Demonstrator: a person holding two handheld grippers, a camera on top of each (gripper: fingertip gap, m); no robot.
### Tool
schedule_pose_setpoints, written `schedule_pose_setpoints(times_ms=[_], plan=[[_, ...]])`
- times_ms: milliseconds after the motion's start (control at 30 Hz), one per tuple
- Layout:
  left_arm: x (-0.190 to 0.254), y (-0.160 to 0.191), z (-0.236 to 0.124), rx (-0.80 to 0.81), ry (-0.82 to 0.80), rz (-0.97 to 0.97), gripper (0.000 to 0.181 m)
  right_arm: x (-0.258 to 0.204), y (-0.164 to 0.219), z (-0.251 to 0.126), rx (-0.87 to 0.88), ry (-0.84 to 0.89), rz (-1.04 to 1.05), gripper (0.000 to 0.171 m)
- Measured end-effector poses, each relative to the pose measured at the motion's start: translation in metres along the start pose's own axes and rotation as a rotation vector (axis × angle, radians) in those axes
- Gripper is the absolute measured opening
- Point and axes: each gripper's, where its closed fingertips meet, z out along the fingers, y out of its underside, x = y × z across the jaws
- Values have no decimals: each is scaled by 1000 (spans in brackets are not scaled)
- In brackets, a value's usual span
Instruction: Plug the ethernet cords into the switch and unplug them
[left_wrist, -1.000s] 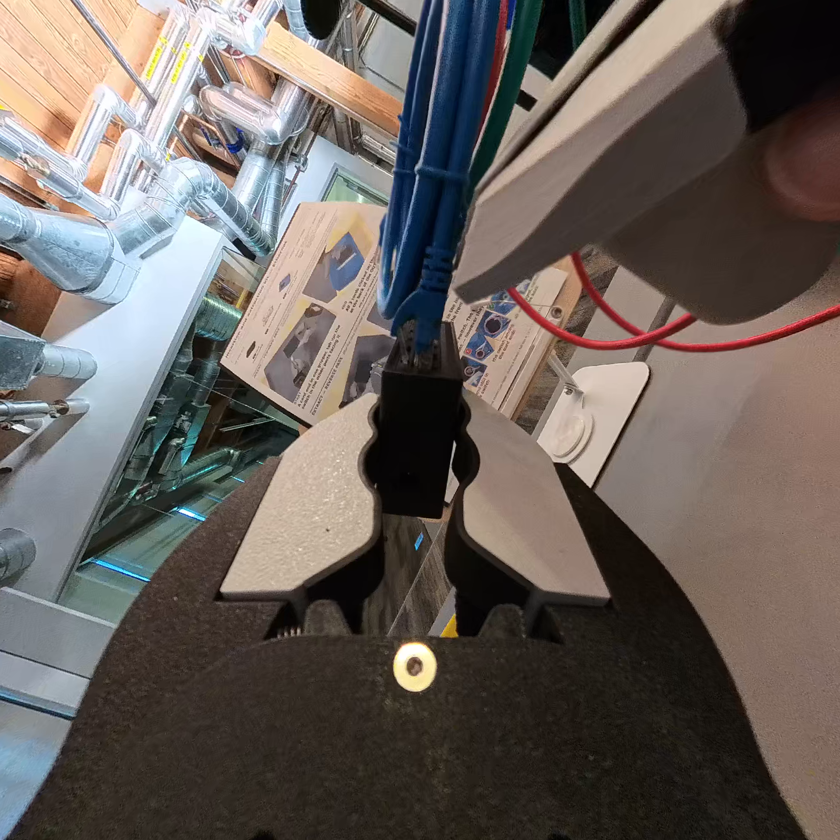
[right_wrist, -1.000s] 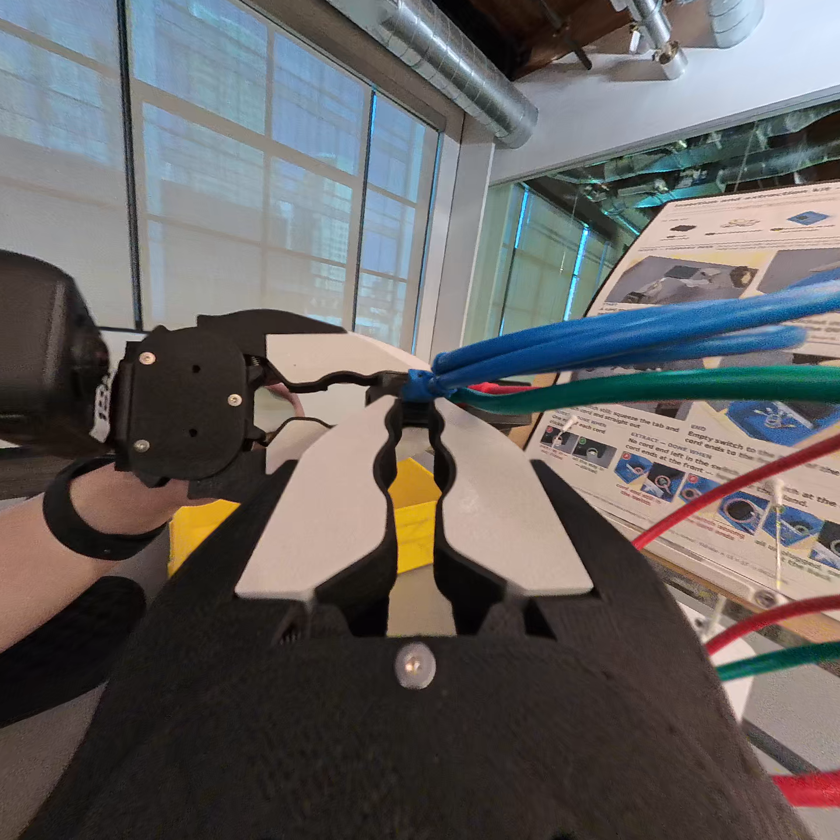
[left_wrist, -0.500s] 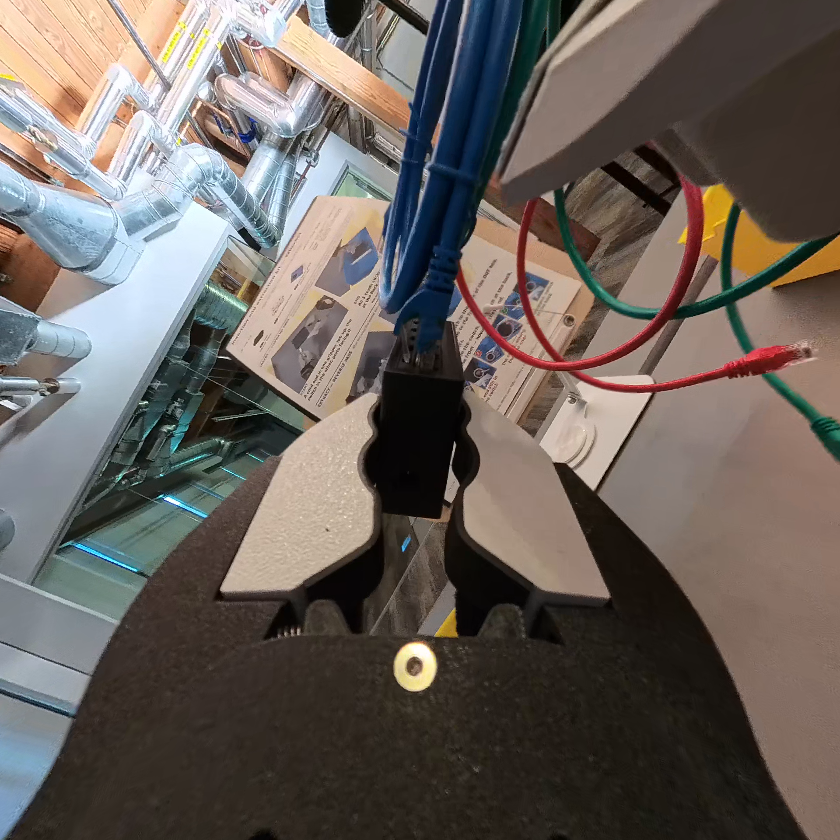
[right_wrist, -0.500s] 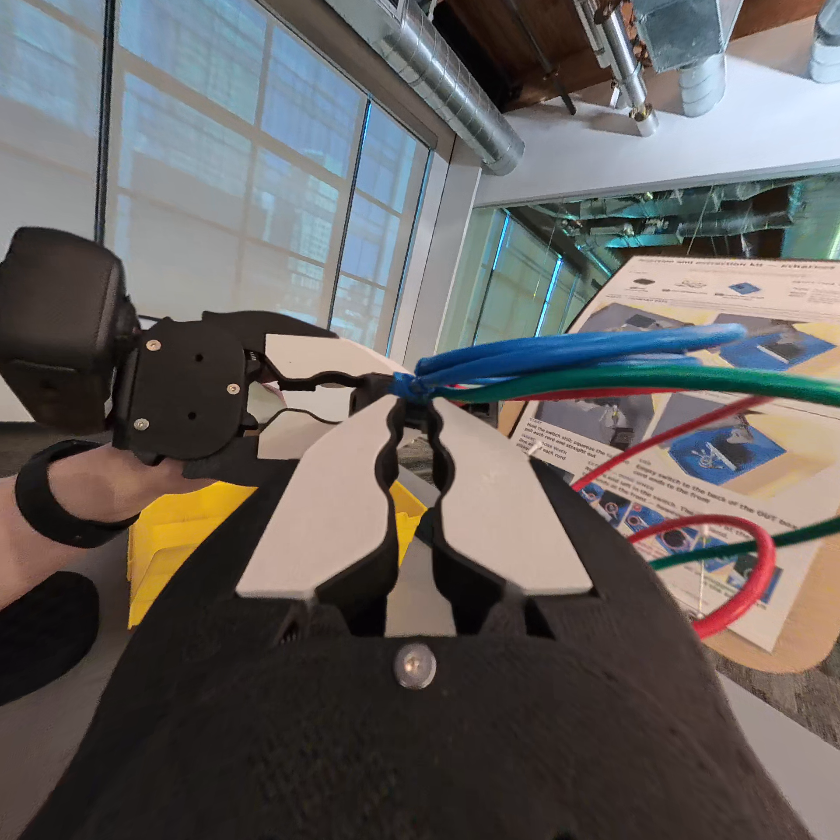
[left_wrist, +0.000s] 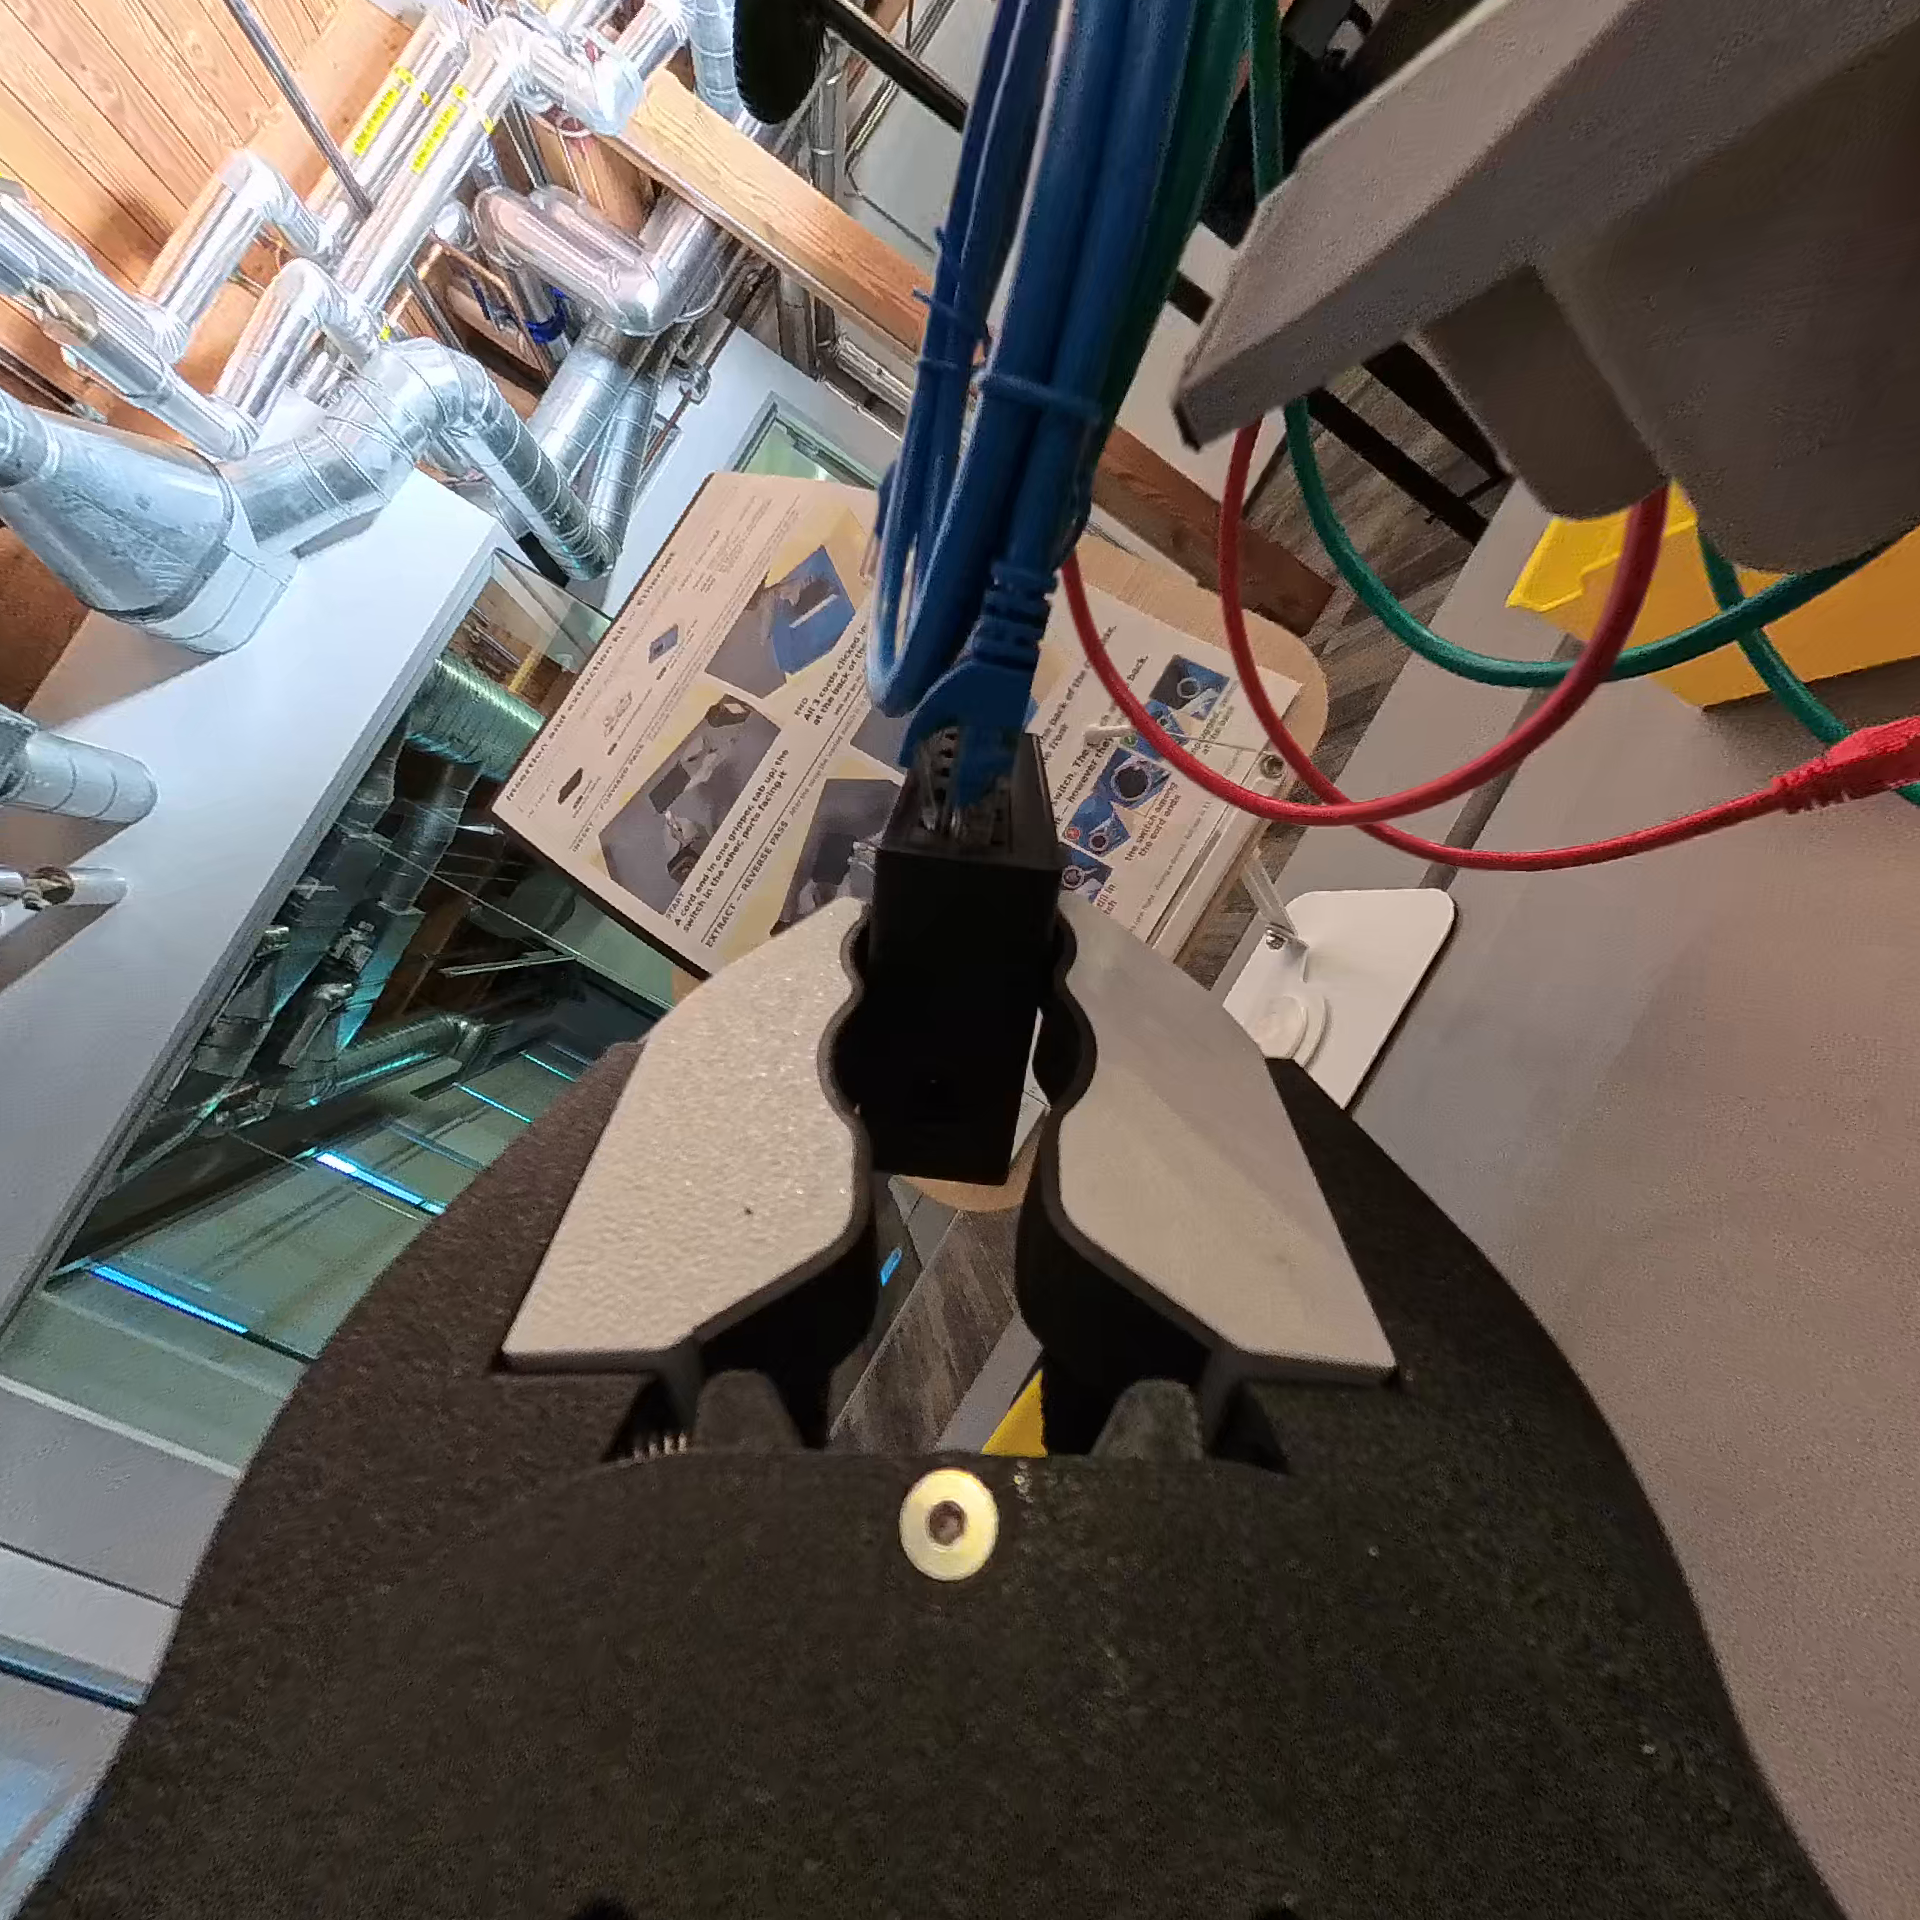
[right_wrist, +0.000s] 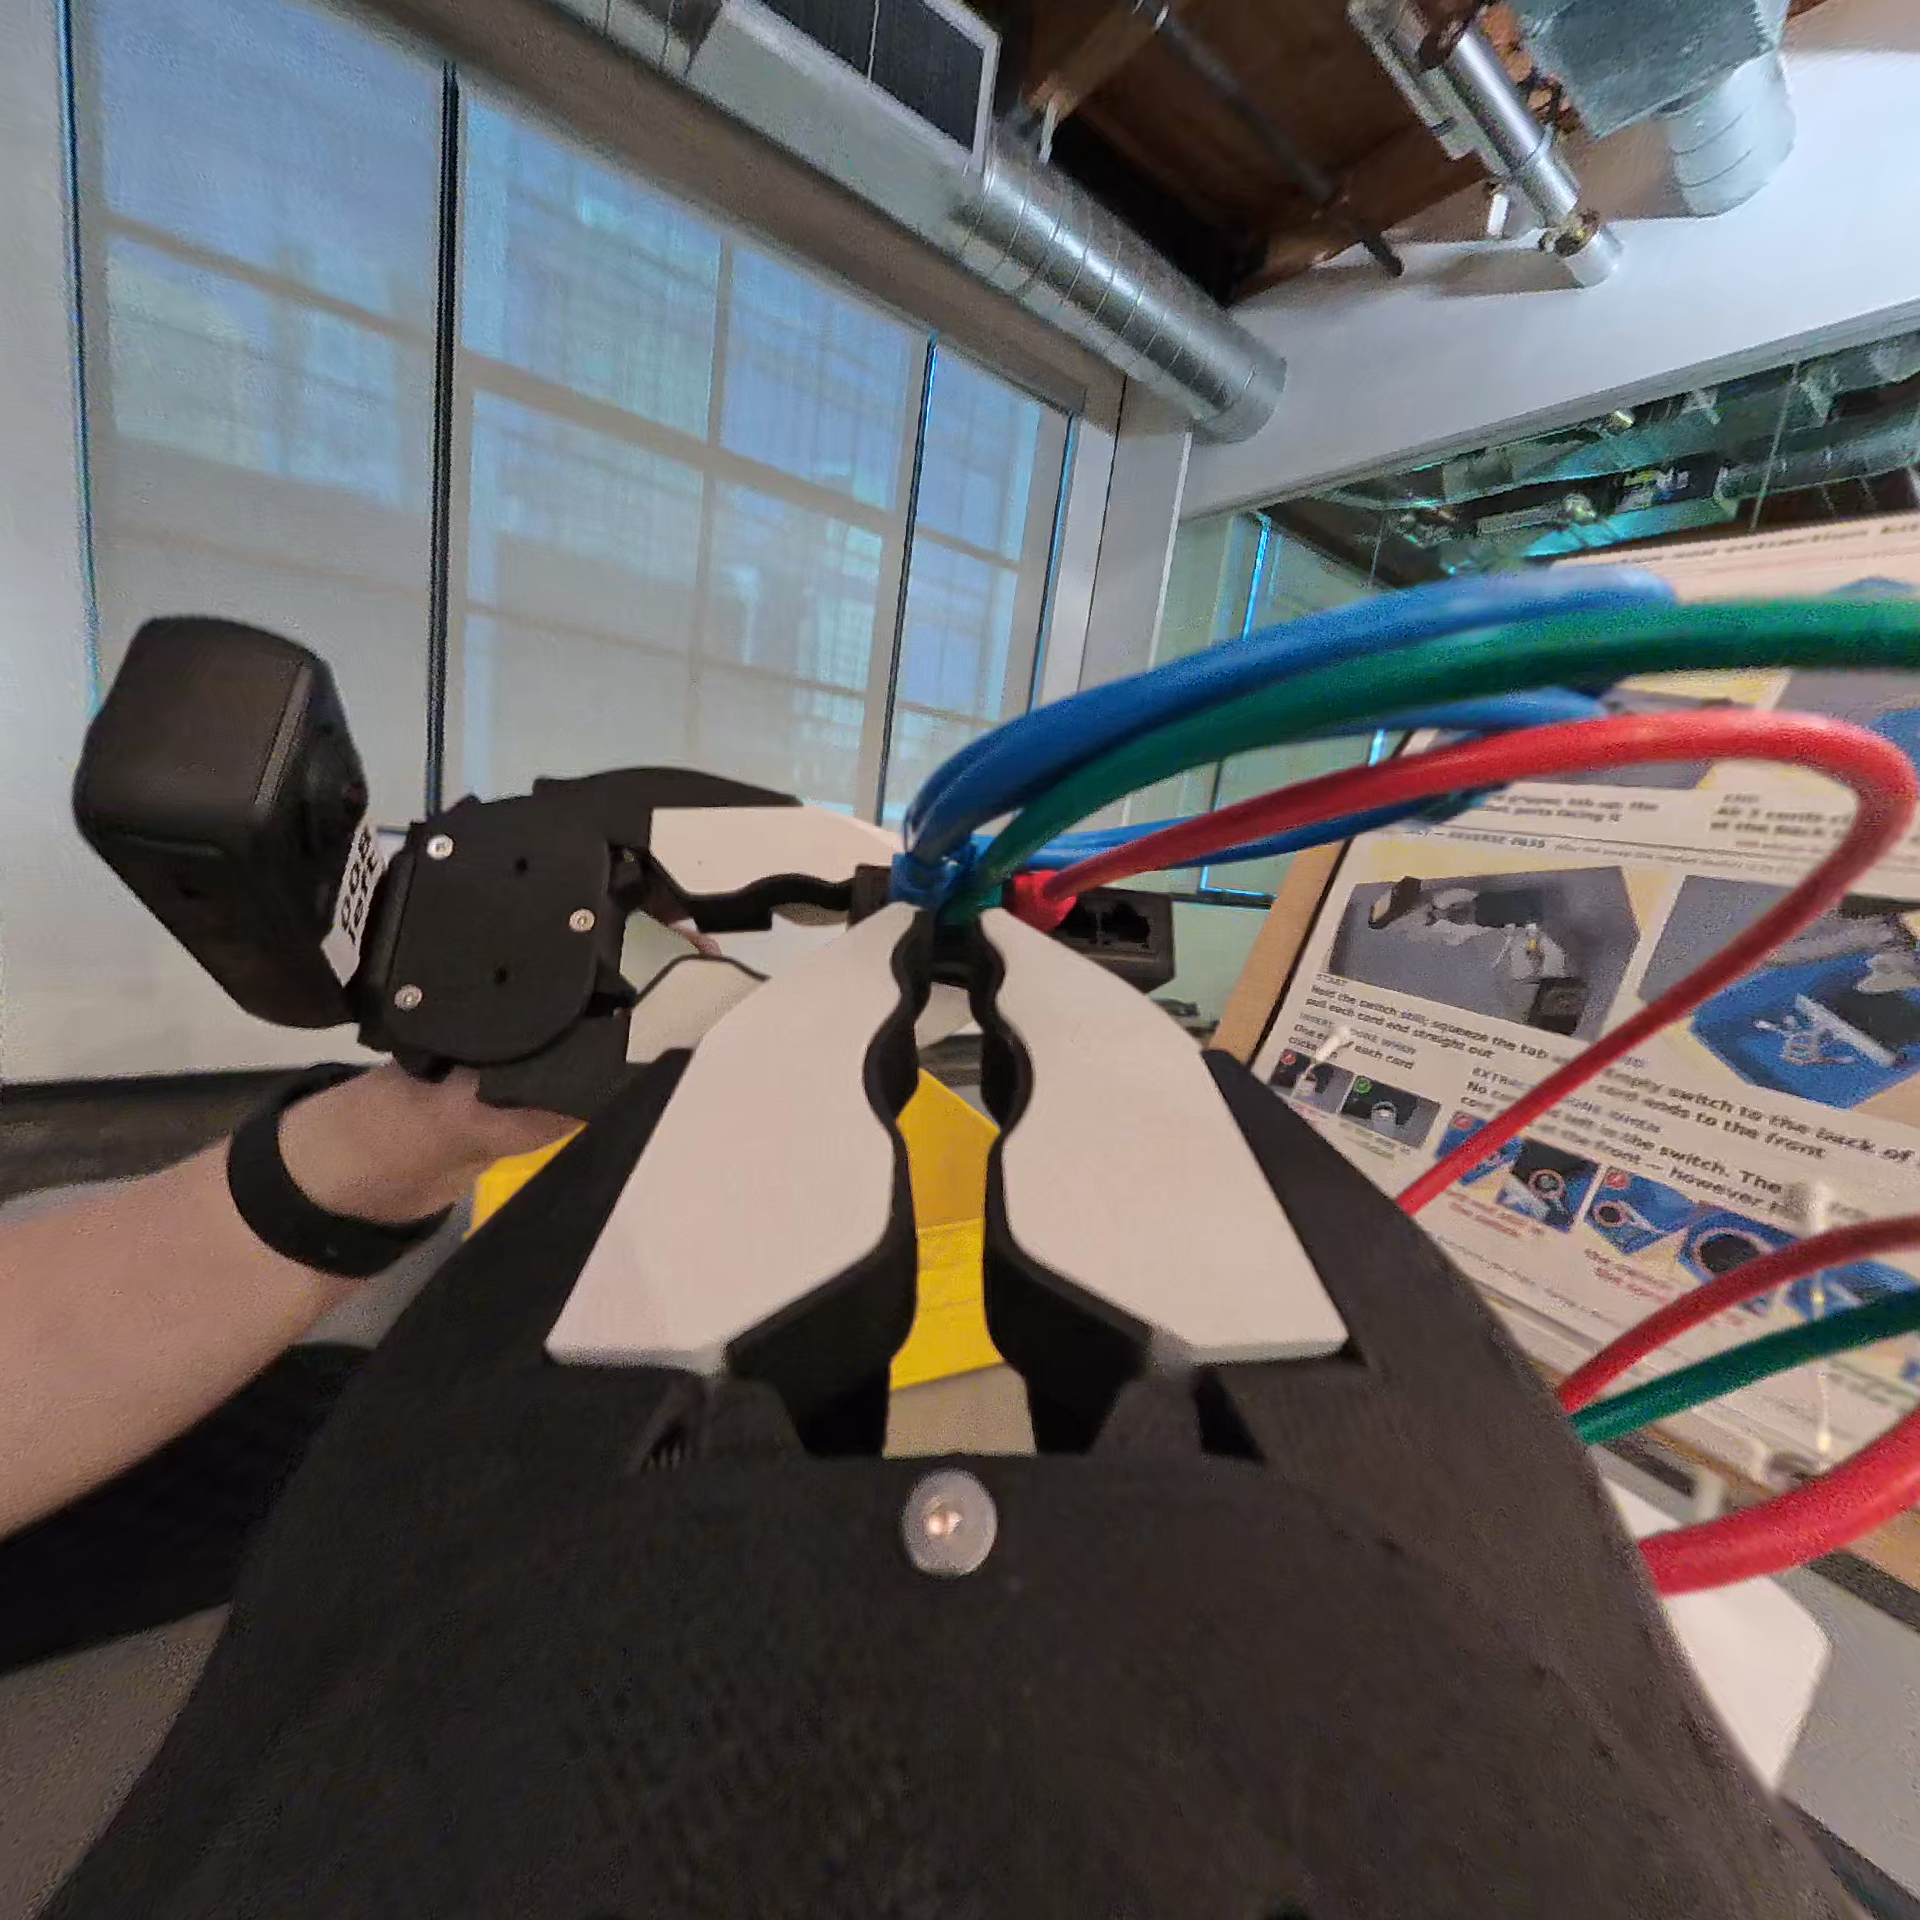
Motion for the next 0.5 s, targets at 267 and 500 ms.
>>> schedule_pose_setpoints(times_ms=[267, 500], plan=[[-5, 3, 0, 0, -12, -32, 27, -9, -17, 0, 54, 64, -109, 23], [-1, -6, -2, 28, -25, 7, 27, -12, -20, 1, 99, 72, -64, 28]])
